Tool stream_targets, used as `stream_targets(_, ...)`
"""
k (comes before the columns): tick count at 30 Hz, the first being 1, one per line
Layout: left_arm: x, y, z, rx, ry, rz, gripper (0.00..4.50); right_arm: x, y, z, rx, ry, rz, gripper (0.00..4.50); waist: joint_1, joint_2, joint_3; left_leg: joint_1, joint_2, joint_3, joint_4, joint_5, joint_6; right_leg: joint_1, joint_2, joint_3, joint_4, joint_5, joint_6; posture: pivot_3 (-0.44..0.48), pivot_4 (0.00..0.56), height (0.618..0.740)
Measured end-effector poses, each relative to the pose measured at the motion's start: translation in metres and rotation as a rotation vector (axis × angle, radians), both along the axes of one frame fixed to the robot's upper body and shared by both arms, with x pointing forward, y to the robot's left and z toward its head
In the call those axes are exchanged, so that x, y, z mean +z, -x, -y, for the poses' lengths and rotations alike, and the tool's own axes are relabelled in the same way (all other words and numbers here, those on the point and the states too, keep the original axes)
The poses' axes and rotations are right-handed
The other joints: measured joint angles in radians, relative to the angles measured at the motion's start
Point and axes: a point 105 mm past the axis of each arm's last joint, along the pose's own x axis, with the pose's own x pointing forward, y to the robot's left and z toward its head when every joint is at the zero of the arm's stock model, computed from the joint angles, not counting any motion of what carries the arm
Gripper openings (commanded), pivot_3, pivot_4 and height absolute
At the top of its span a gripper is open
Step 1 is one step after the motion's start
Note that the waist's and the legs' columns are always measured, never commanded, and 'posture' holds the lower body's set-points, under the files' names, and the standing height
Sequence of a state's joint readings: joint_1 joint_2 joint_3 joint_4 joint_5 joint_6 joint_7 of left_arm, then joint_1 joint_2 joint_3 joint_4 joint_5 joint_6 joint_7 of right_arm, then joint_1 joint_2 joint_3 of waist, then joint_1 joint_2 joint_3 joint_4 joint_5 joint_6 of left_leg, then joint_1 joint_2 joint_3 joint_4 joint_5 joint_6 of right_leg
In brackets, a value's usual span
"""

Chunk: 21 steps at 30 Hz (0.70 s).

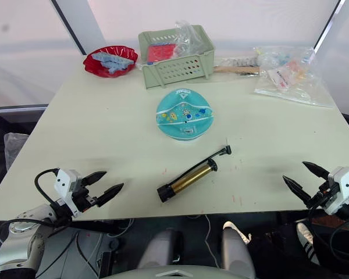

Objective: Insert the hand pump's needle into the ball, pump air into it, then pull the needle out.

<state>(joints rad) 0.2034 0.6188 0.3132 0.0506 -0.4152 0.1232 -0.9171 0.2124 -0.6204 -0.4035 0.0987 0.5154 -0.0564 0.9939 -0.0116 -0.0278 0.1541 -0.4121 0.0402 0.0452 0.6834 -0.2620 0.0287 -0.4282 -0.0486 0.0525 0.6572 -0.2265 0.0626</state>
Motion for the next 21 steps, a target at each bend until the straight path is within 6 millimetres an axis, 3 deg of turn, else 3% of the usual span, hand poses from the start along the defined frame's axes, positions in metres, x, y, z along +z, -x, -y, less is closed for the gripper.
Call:
stream_targets(7,0.008,-0.018,-0.017,-0.006,-0.042,0.022,4.5,-0.002,0.005,-0.001,0.008,-0.019,0.007,4.46,0.002,0.001,0.0,0.0,0.0,0.0,0.0,0.0,0.0,0.0,0.0,0.0,0.0,0.0,0.0,0.0,0.15,0.736)
stream_targets(11,0.006,-0.017,-0.017,-0.017,-0.038,0.018,4.5,-0.002,0.008,-0.003,0.027,-0.025,0.014,4.46,-0.002,0.001,0.0,0.0,0.0,0.0,0.0,0.0,0.0,0.0,0.0,0.0,0.0,0.0,0.0,0.0,0.15,0.736)
stream_targets(16,0.006,-0.017,-0.013,-0.044,-0.041,0.02,4.5,-0.003,0.013,-0.005,0.059,-0.032,0.015,4.46,0.001,0.001,0.0,0.0,0.0,0.0,0.0,0.0,0.0,0.0,0.0,0.0,0.0,0.0,0.0,0.0,0.15,0.736)
stream_targets(21,0.012,-0.023,0.007,-0.133,-0.032,0.029,4.5,0.003,0.02,-0.012,0.122,-0.068,0.025,4.46,0.003,0.001,0.0,0.0,0.0,0.0,0.0,0.0,0.0,0.0,0.0,0.0,0.0,0.0,0.0,0.0,0.15,0.736)
